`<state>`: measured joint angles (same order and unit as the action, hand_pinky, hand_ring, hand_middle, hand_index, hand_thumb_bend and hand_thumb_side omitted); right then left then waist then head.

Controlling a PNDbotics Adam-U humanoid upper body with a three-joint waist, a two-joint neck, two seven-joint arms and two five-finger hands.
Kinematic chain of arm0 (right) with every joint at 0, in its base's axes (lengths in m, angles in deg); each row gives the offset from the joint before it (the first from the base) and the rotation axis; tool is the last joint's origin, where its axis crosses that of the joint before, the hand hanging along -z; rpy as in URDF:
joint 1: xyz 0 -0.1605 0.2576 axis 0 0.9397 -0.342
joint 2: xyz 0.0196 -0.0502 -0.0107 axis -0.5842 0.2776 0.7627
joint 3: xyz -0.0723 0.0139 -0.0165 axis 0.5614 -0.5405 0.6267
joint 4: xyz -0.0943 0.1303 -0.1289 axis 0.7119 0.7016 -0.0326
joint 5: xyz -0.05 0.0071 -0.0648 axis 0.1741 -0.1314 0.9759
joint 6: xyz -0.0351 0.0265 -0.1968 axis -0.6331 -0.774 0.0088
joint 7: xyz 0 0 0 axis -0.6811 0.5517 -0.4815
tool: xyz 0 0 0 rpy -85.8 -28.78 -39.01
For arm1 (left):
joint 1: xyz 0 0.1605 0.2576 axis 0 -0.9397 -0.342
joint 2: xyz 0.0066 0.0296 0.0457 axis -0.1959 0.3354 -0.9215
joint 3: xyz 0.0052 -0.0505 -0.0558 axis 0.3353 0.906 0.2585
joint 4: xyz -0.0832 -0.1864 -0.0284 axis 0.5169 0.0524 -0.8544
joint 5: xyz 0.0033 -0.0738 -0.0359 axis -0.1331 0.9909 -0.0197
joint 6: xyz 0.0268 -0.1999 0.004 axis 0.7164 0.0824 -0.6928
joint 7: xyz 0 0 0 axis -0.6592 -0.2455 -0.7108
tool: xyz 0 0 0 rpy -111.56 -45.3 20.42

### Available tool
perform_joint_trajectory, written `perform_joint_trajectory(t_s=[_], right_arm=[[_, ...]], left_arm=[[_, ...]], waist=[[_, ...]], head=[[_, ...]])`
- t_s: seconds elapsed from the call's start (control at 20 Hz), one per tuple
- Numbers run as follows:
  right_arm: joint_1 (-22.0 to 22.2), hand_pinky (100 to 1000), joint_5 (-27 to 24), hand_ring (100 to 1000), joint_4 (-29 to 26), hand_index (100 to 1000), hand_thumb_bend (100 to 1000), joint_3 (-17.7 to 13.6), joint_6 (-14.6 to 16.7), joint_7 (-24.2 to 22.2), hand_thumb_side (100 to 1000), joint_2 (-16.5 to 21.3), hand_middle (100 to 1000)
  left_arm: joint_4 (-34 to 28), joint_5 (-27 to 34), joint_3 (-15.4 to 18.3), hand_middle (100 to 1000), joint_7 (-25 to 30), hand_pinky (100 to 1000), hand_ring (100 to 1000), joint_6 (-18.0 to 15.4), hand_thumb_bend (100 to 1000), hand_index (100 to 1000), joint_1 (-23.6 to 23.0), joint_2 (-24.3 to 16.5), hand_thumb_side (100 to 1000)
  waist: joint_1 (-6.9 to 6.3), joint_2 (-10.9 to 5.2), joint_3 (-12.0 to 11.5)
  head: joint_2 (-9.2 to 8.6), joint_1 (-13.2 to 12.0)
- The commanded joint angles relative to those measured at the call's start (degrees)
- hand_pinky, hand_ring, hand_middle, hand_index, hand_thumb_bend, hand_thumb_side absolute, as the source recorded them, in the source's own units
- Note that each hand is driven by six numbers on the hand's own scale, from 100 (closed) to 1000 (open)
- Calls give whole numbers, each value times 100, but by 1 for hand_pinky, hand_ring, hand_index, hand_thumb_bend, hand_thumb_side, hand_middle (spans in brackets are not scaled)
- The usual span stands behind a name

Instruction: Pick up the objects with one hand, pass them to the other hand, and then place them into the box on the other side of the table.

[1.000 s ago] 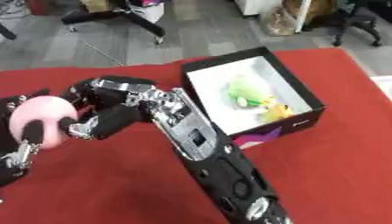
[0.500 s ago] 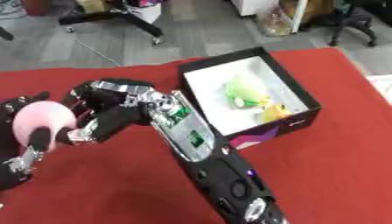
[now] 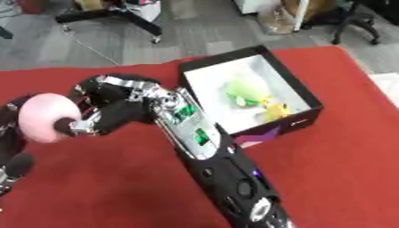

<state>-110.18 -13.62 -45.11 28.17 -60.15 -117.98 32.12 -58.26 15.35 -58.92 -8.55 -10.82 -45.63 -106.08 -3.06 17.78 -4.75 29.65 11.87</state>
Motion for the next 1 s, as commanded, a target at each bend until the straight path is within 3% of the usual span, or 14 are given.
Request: perform_joint_trajectory(t_s=[0.05,0.1,0.15,0.2,0.3,0.5,1.0], right_arm=[[-106,779,-143,727,-230,529,264,-79,-32,90,100,82,590],[-104,779,-107,727,-253,529,263,-95,-28,112,100,116,590],[-94,779,-136,727,-270,531,184,-129,-20,138,100,151,591],[-84,779,-164,728,-282,531,266,-158,-12,165,100,199,592],[-65,779,-153,729,-297,535,267,-216,28,218,100,341,594],[-16,781,-101,734,-201,540,277,-419,235,404,100,744,599],[290,783,111,744,84,553,294,-1048,858,858,100,2008,610]], left_arm=[[-24,24,132,640,-91,1000,720,137,721,866,42,-180,673],[-19,55,168,638,-136,1000,718,172,720,864,32,-202,673],[-22,96,209,637,-187,1000,717,198,673,863,20,-241,737],[-33,132,244,635,-233,1000,716,214,710,862,7,-287,665],[-66,200,309,628,-318,1000,712,232,681,851,-34,-397,656],[-109,386,442,616,-493,1000,702,337,554,829,-149,-605,551],[-97,696,688,592,-899,1000,679,625,524,806,-376,-755,512]], waist=[[24,-119,9],[27,-131,25],[28,-144,44],[30,-156,62],[34,-182,104],[49,-239,188],[18,-288,364]], head=[[25,26],[40,26],[51,16],[63,4],[98,-18],[178,-9],[240,-69]])
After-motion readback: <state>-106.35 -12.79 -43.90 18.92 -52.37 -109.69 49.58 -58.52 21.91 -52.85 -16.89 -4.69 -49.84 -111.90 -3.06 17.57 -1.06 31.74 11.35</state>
